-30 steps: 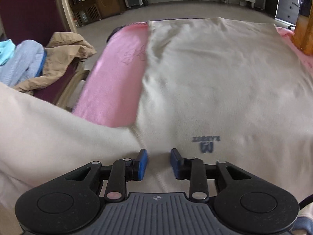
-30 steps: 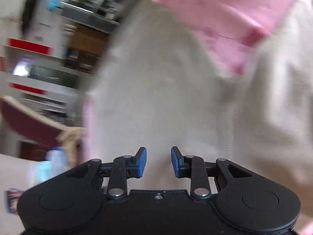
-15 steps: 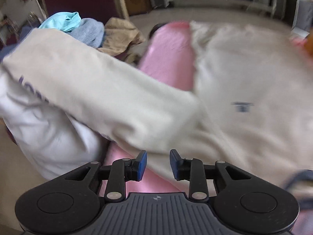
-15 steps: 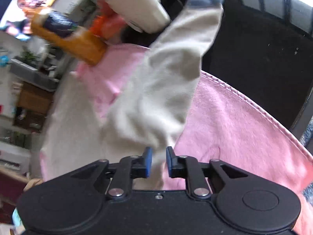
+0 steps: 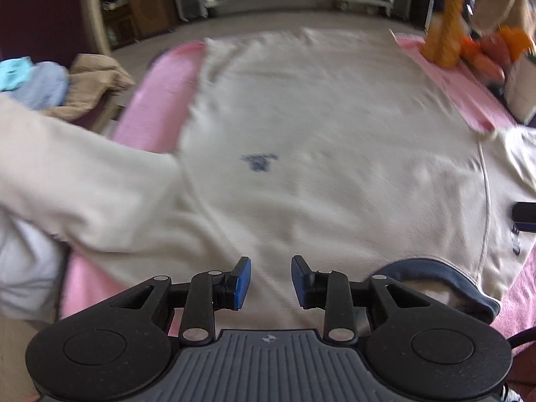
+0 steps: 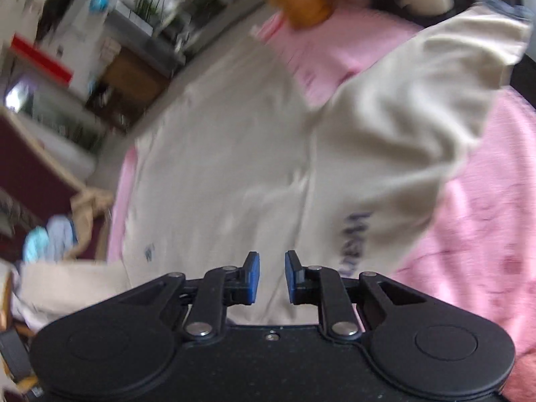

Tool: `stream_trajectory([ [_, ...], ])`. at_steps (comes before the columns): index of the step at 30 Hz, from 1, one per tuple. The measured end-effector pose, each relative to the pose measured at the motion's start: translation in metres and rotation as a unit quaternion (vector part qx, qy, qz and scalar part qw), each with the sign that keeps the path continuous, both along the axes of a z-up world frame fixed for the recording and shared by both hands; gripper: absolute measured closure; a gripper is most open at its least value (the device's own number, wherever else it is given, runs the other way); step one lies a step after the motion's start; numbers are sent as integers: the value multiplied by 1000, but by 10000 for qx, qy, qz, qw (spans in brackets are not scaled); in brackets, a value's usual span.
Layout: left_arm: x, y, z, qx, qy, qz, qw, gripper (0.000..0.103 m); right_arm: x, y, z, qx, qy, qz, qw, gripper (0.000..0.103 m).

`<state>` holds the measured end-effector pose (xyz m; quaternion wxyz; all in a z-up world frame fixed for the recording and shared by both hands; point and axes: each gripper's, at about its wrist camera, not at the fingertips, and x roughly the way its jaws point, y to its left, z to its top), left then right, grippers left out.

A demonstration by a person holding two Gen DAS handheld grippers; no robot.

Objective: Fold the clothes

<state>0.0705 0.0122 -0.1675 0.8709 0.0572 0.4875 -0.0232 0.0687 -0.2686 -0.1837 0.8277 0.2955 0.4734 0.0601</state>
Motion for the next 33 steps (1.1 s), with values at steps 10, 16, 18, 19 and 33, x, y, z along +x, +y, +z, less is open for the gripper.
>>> stream_trajectory([
  [10, -20, -10, -13, 391, 25, -630, 9972, 71, 0, 31, -14, -1116, 347, 594, 9914, 92],
  [16, -60, 2, -6, 328, 51, -701, 9970, 71, -41, 25, -12, -1193, 570, 1041, 9857, 91],
  [18, -64, 15, 0, 82, -3, -437, 9990, 71, -52, 17, -9, -1111, 548, 909, 9881, 91],
  [19, -64, 21, 3, -88, -21, -307, 9995, 71, -55, 12, -6, -1054, 457, 812, 9900, 91],
  [33, -35, -7, -11, -393, 174, -270, 9987, 73, -30, 46, -11, -444, 133, 1229, 9913, 90],
])
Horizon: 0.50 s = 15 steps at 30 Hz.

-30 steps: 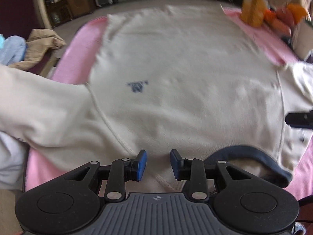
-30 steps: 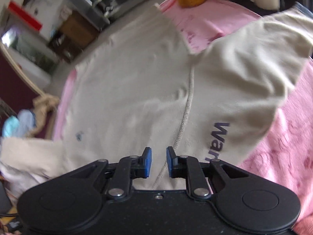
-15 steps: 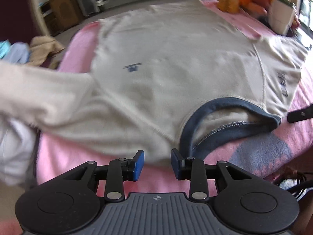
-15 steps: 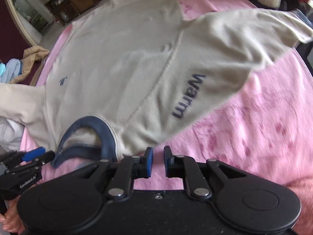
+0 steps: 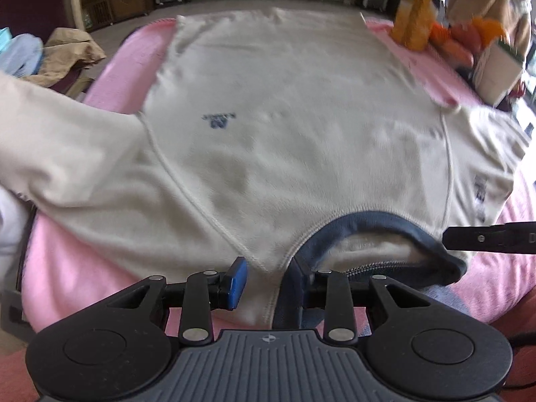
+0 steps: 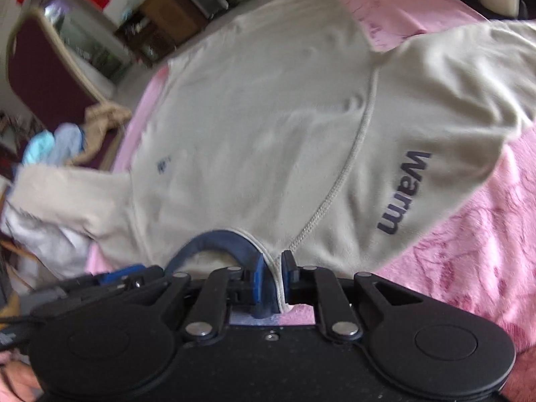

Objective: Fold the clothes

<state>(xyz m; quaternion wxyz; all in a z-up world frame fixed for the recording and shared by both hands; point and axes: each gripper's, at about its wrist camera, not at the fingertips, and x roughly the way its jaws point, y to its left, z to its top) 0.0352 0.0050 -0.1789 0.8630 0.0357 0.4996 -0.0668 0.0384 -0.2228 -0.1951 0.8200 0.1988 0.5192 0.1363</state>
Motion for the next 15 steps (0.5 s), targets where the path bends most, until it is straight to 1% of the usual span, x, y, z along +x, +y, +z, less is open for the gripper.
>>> stream_trajectory([
  [2, -4, -4, 0, 175, -51, -179, 9997, 72, 2, 8, -8, -215, 104, 132, 9996, 92],
  [4, -10, -3, 1, 219, -23, -271, 9994, 72, -3, 10, -7, -326, 79, 300, 9990, 92],
  [6, -15, 1, 6, 197, -27, -276, 9994, 72, -11, 1, 1, -246, -33, 288, 9993, 92],
  [8, -18, 8, 18, 74, -143, -129, 9998, 73, -18, -10, 10, -140, -162, 250, 9995, 91],
  [9, -20, 12, 25, 13, -202, -56, 9998, 74, -23, -26, 20, 132, -371, 16, 9992, 91],
  [11, -24, 17, 40, -111, -360, 64, 9993, 74, -31, -57, 40, 676, -786, -452, 9936, 91],
  [13, -26, 12, 67, -295, -656, 69, 9974, 74, -36, -88, 63, 1111, -1230, -909, 9820, 89],
  [15, -27, 1, 96, -443, -956, 27, 9944, 74, -38, -117, 87, 1457, -1692, -1356, 9653, 88],
])
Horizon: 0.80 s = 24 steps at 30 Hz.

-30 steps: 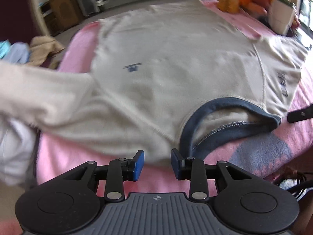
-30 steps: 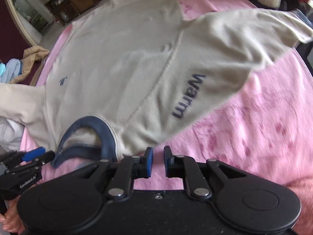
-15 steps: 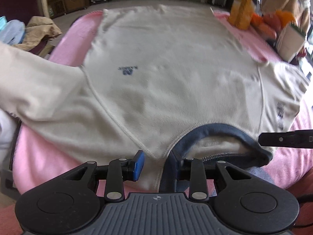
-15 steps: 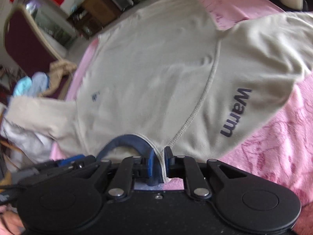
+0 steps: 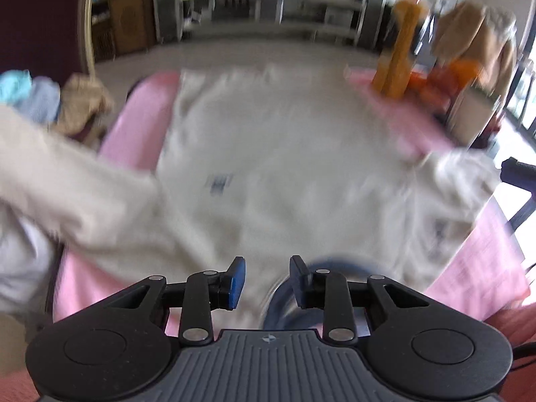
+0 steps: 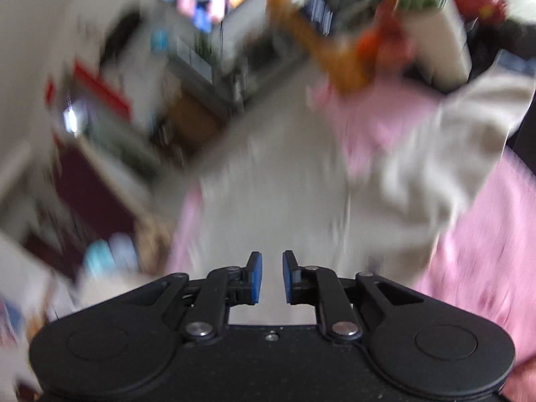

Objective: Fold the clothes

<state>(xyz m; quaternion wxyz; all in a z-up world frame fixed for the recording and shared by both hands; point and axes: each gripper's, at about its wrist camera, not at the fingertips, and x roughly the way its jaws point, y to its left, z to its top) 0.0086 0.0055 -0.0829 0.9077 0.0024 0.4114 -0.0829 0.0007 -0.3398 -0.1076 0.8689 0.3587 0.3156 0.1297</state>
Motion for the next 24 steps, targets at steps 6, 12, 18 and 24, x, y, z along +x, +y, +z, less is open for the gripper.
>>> stream_trajectory([
  [6, 7, -65, 48, 144, -613, -480, 9969, 72, 16, -61, 54, -137, -913, -964, 9911, 82],
  [12, 29, -135, 3, 625, -89, -1034, 9926, 72, 34, -129, 13, 477, -887, -1943, 9758, 82],
  [18, 49, -173, -49, 957, 408, -1178, 9876, 72, 61, -213, -59, 834, 236, -3035, 9489, 82],
  [24, 49, -171, -83, 1173, 940, -1003, 9835, 72, 78, -265, -115, 1214, 897, -3530, 9233, 82],
])
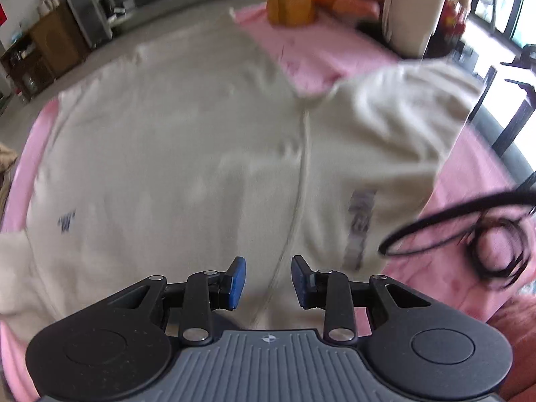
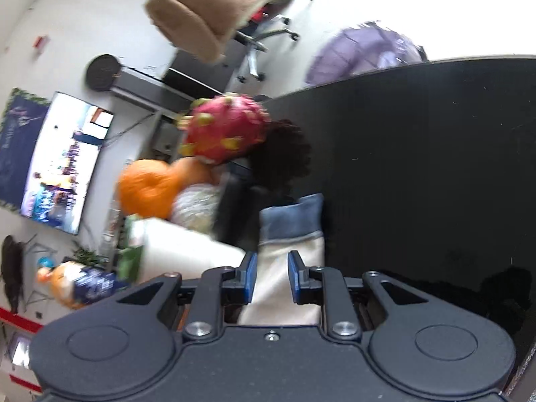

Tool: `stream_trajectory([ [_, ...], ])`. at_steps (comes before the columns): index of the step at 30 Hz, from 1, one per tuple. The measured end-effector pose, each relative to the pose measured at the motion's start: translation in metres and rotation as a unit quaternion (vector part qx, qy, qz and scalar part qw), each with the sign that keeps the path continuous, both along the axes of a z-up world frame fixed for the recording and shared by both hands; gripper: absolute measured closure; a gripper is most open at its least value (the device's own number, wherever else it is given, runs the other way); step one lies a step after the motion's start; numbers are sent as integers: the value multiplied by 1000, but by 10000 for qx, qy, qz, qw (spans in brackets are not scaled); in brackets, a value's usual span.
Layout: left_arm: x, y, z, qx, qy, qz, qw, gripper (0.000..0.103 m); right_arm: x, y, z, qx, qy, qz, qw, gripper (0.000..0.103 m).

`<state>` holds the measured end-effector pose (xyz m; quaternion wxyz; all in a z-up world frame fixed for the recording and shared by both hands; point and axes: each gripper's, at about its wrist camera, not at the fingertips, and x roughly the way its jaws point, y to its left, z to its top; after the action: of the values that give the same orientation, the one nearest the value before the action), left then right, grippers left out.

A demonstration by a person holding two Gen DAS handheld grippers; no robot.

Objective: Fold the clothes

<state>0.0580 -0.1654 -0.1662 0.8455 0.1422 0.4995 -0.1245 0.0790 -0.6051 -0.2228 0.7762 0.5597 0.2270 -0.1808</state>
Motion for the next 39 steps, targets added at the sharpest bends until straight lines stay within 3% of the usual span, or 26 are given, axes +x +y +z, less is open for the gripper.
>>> stream_trajectory([
  [2, -3, 6, -4, 95, 53, 24, 9999, 68, 10, -8, -15, 77, 152, 16, 9999, 82],
  [6, -7, 12, -7, 193, 166, 34, 9997, 68, 32, -15, -18, -425, 479, 36, 9979, 82],
  [11, -5, 6, -7, 256, 204, 11, 9995, 69, 47, -13, -23, -627, 677, 260, 9954, 82],
  [15, -2, 7, -5, 194, 219, 57, 9996, 68, 54, -2, -20, -1050, 876, 386, 9899, 97],
  [17, -3, 10, -3, 157, 201, 94, 9996, 69, 57, 4, -16, -1298, 969, 433, 9858, 98],
  [20, -5, 19, 9, 81, 61, 139, 9999, 69, 49, 14, 5, -1663, 813, 271, 9824, 98],
  [24, -14, 41, 36, 13, -286, 144, 9995, 69, 23, 48, 60, -1926, 7, 239, 9810, 98],
  [27, -27, 65, 56, 206, -685, 21, 9974, 68, 1, 88, 103, -1982, -690, 387, 9770, 98],
  [31, -32, 121, 77, 255, -1135, 250, 9929, 68, -30, 170, 153, -2665, -1391, 673, 9514, 98],
  [33, -30, 154, 81, 182, -1250, 530, 9906, 69, -43, 221, 166, -3110, -1504, 835, 9347, 98],
  [36, -26, 198, 83, 42, -1529, 1021, 9829, 69, -46, 299, 177, -3660, -1614, 1387, 9060, 98],
  [39, -26, 239, 76, -162, -1727, 1803, 9682, 69, -38, 385, 178, -4127, -1669, 2242, 8669, 98],
])
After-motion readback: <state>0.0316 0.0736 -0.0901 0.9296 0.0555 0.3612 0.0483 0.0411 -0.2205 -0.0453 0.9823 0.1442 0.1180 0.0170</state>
